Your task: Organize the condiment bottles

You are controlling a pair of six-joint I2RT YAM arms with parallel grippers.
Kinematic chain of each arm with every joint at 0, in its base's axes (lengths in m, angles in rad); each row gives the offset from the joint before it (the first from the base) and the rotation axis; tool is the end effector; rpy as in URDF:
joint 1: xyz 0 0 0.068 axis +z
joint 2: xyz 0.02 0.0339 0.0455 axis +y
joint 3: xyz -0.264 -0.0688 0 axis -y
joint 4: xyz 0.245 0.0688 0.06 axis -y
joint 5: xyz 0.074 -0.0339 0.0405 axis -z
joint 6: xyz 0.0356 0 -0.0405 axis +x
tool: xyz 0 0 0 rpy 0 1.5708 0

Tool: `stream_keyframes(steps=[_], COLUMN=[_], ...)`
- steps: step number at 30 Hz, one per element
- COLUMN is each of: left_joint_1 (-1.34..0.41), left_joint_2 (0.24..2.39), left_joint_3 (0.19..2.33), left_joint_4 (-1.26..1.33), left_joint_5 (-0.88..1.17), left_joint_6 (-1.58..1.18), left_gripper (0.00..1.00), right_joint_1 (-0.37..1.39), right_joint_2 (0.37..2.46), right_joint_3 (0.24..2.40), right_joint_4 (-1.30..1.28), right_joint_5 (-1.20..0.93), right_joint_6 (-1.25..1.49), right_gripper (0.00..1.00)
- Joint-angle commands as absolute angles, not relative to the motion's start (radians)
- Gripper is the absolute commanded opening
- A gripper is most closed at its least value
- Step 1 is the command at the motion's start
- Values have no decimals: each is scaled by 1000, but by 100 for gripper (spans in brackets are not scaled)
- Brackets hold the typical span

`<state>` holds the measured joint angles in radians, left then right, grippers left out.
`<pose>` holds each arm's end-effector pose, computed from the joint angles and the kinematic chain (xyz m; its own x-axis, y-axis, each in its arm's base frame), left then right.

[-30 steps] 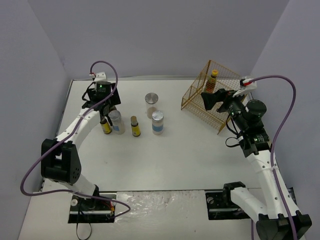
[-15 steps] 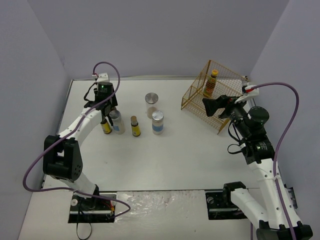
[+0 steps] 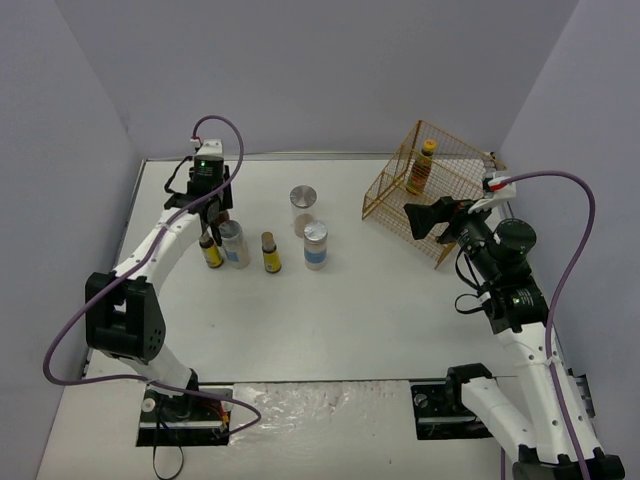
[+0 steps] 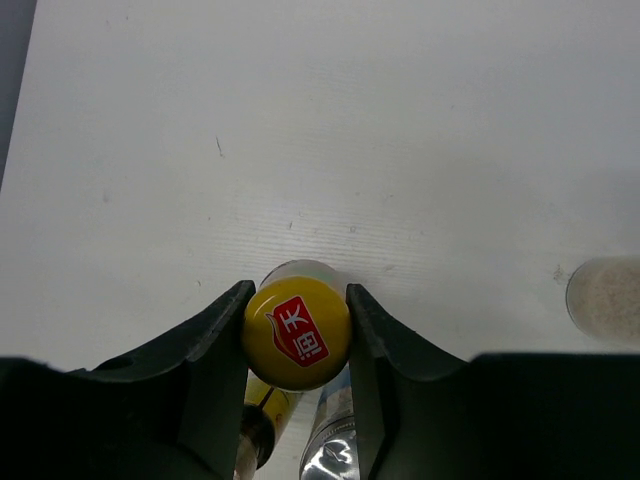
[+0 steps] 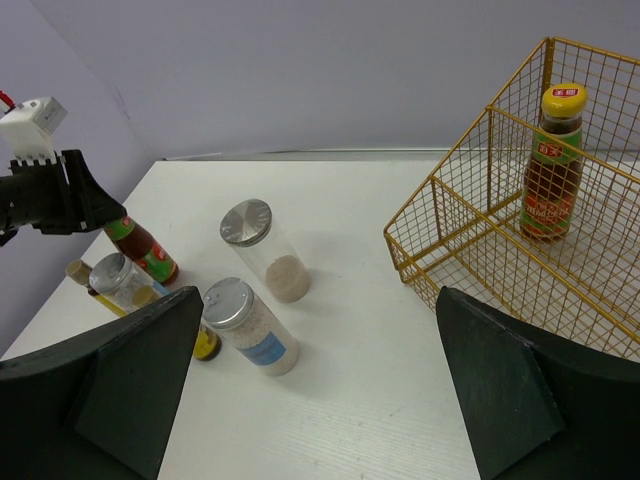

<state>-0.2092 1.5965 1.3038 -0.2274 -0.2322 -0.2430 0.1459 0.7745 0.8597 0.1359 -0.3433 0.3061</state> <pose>0.3665 -0.0694 0.3102 -0.4735 -0.1389 -0.8698 -0.1104 0.9891 -0.0978 0.1716 0.0373 0.4023 0.0677 0.2968 -0.9525 -0.5057 0.8332 0.2236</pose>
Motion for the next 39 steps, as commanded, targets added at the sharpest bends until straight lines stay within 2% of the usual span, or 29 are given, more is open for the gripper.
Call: stream_keyframes(steps=[1, 11, 18, 25, 31, 39], left_joint_1=[-209, -243, -370, -472, -585, -794], left_joint_2=[1493, 1445, 1402, 1320, 1266, 1214], left_joint_3=[1509, 1648, 1783, 1798, 1731, 1459], left_joint_4=[-180, -303, -472, -570, -587, -397], left_joint_5=[-212, -97, -56, -52, -33, -79], left_joint_6=[-176, -169, -134, -160, -199, -286], left_gripper=[0, 0, 0, 0, 0, 0], right_joint_1=[154, 154, 155, 155, 154, 155], right_joint_2=[758, 755, 761, 761, 774, 805], right_joint_3=[869, 877, 898, 911, 913, 920], right_joint_4=[191, 181, 180, 165, 163, 163], right_joint_5=[-370, -376, -382, -382, -379, -378], right_joint_6=[306, 302, 298, 286, 280, 255], right_gripper=[100, 100, 100, 100, 100, 100])
